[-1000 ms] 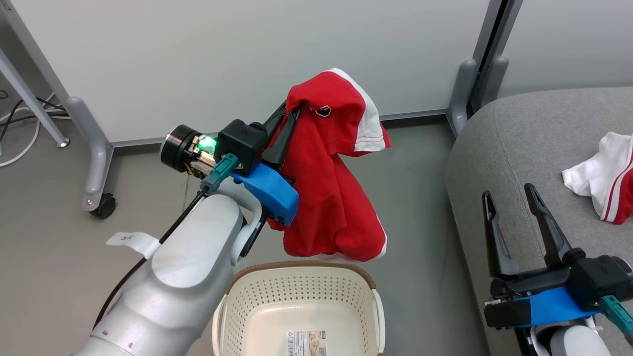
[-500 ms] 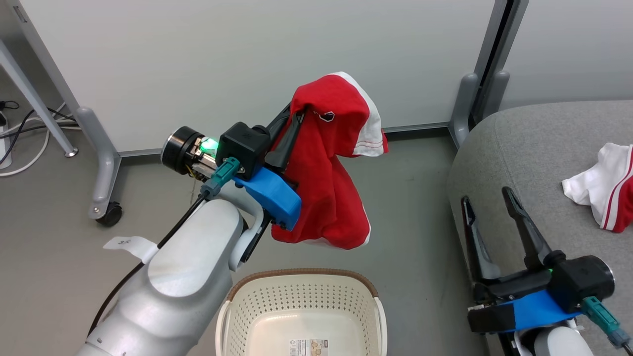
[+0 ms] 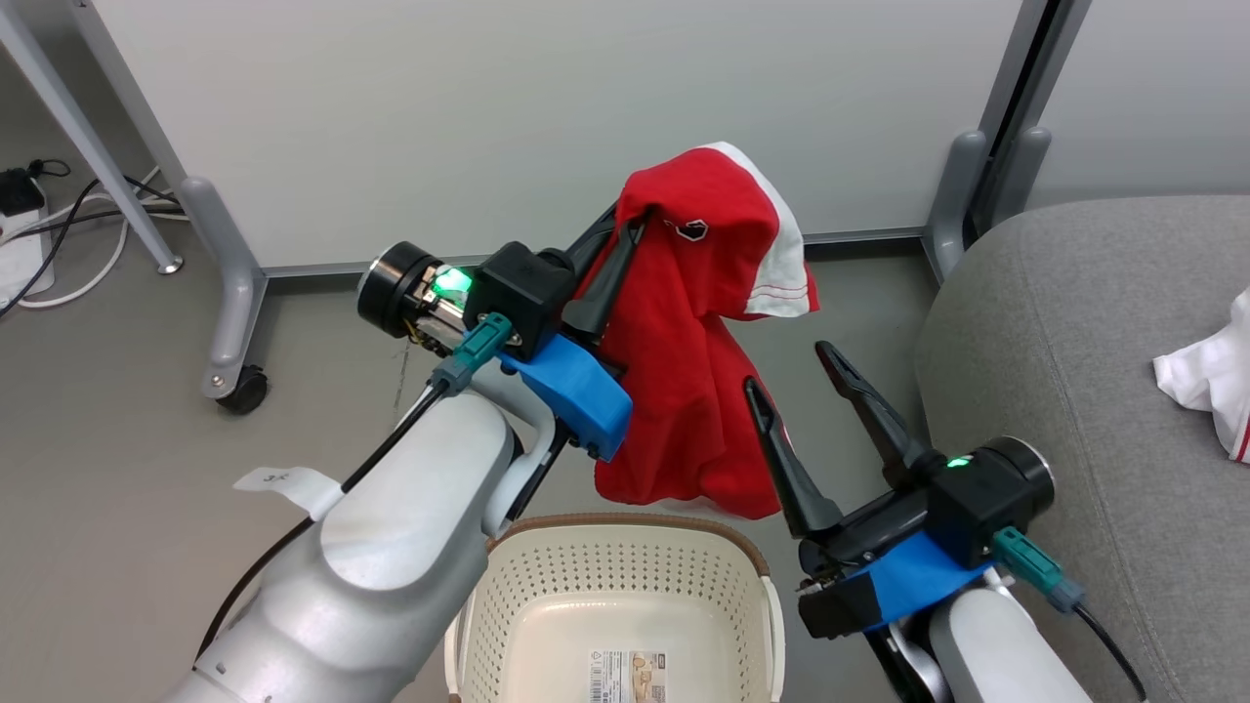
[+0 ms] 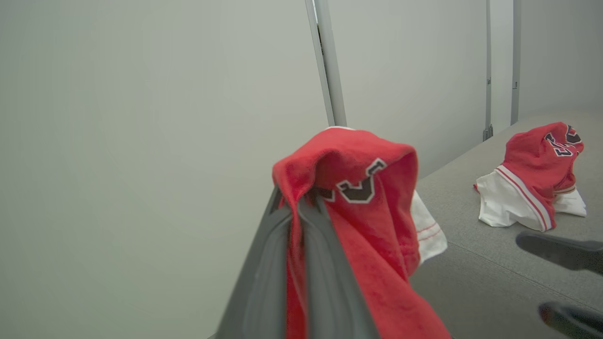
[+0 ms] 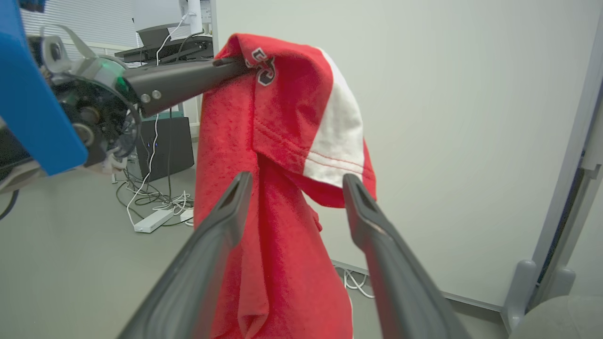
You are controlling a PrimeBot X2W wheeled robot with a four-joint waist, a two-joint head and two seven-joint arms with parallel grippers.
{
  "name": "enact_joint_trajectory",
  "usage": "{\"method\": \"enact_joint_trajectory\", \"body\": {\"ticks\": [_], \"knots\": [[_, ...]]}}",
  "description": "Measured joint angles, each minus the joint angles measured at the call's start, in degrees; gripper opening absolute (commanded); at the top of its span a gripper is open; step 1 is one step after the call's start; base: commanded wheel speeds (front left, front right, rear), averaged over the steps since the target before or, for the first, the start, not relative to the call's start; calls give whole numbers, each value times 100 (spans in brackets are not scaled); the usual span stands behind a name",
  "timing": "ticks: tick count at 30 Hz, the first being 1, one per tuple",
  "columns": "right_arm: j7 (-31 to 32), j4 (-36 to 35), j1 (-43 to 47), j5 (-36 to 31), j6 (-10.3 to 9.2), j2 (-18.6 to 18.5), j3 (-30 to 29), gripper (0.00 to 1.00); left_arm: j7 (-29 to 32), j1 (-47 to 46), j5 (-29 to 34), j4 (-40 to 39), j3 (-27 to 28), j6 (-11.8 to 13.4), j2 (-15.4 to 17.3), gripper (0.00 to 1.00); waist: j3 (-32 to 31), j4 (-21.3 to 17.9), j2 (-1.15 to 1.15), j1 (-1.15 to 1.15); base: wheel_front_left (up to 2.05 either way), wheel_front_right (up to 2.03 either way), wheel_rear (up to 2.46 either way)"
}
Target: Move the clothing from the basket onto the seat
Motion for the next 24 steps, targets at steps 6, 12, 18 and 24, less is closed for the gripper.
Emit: {"method": "enact_joint_trajectory", "body": {"ticks": [6, 12, 18, 24], "knots": [[0, 565, -519, 174, 0, 2, 419, 100, -3, -64, 18, -43, -130, -18, -157, 0, 80, 166, 0, 0, 0, 0, 0], [1, 1250, -999, 315, 0, 2, 693, 100, -52, -148, 18, -35, -226, -60, -285, 0, 143, 329, 0, 0, 0, 0, 0], [0, 1724, -1323, 753, 0, 2, 781, 100, -104, -185, -9, 2, -297, -69, -380, 0, 172, 416, 0, 0, 0, 0, 0], [1, 1882, -1410, 982, 0, 3, 1003, 0, -152, -193, -27, 69, -337, -87, -413, 0, 170, 446, 0, 0, 0, 0, 0]]}}
